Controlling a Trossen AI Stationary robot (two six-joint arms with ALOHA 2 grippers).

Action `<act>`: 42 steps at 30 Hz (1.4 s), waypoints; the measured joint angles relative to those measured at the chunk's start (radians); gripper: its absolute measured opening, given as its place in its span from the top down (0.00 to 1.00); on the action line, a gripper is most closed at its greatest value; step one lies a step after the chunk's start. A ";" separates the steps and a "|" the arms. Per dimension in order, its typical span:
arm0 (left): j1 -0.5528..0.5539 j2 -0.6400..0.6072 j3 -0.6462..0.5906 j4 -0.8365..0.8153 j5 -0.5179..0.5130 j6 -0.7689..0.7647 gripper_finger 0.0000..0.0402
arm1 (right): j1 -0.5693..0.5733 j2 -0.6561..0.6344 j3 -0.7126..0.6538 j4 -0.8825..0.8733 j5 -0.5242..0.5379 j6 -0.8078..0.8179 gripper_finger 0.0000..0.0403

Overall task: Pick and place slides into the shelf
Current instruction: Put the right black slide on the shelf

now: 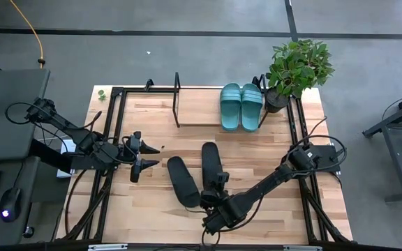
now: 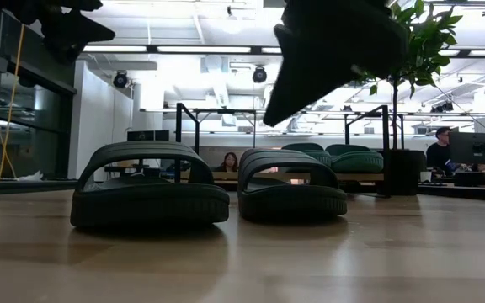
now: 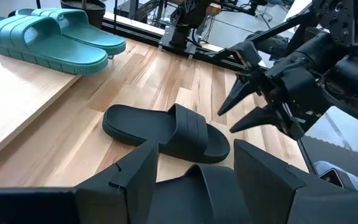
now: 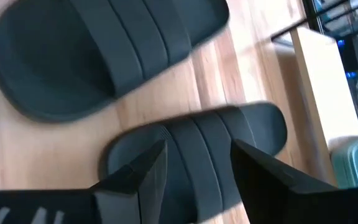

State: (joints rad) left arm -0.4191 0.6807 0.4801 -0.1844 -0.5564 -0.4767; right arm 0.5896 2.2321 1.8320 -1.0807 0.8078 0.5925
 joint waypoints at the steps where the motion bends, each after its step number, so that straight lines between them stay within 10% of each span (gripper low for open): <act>1: 0.000 0.000 0.000 0.000 0.000 0.000 0.52 | 0.000 0.000 0.000 -0.014 -0.003 0.015 0.59; 42: 0.000 0.005 0.000 0.001 -0.001 0.000 0.52 | -0.040 0.001 -0.192 0.075 0.012 0.150 0.59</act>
State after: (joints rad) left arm -0.4191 0.6861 0.4805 -0.1837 -0.5571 -0.4767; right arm 0.5495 2.2330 1.6402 -1.0058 0.8193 0.7422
